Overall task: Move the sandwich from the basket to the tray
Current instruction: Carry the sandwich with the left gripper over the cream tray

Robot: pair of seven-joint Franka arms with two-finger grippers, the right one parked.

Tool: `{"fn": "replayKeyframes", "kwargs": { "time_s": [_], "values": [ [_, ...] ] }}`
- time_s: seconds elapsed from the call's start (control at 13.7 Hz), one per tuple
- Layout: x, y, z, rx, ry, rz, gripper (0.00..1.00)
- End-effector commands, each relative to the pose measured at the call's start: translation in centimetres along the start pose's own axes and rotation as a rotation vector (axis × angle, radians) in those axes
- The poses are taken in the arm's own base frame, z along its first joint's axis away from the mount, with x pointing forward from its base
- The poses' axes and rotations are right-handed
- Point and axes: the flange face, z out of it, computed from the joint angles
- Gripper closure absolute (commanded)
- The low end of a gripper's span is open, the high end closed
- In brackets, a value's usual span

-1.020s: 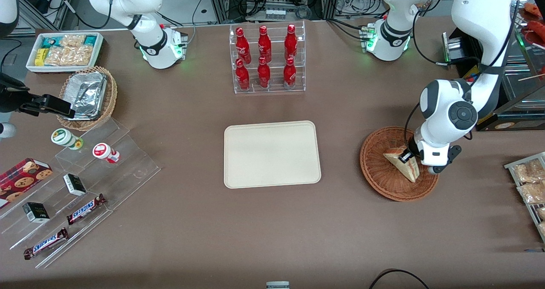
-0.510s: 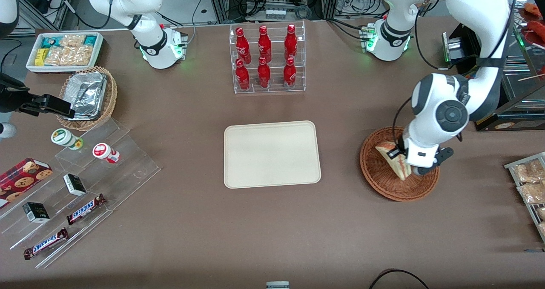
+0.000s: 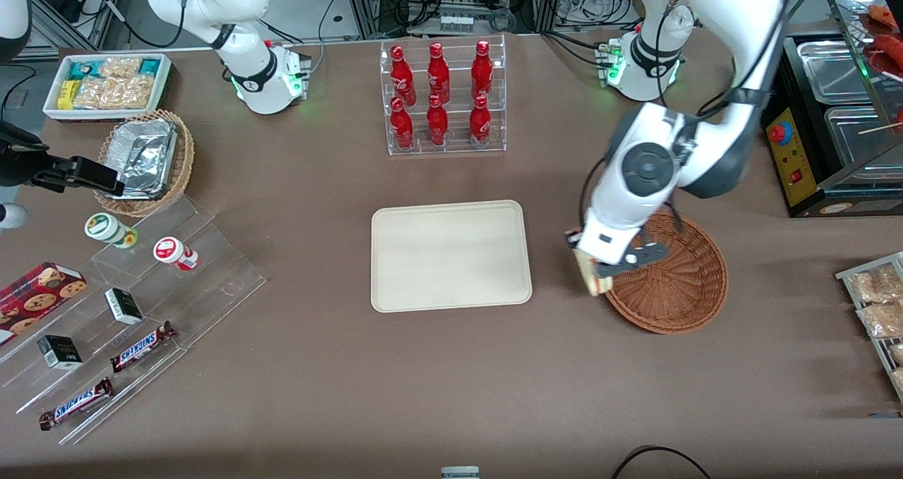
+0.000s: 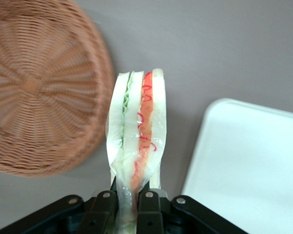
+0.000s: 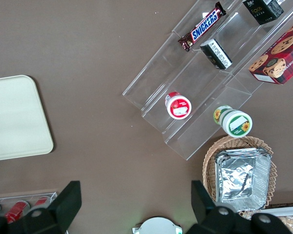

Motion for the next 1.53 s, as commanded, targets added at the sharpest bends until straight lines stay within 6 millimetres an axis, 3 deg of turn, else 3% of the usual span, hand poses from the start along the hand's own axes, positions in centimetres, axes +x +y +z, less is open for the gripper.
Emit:
{"fn": "replayKeyframes", "kwargs": {
  "time_s": [0.0,0.36,0.87,1.24,1.46],
  "values": [
    [-1.3,4.7,0.1,-0.017,-0.007,0.077,1.0],
    [-3.8,12.5,0.8,-0.055,0.003,0.174,1.0],
    [-8.5,21.6,5.8,-0.071,-0.027,0.193,1.0],
    [-9.8,23.7,7.8,-0.087,-0.079,0.139,1.0],
    [-9.4,24.3,8.0,-0.066,-0.098,0.13,1.0]
  ]
}}
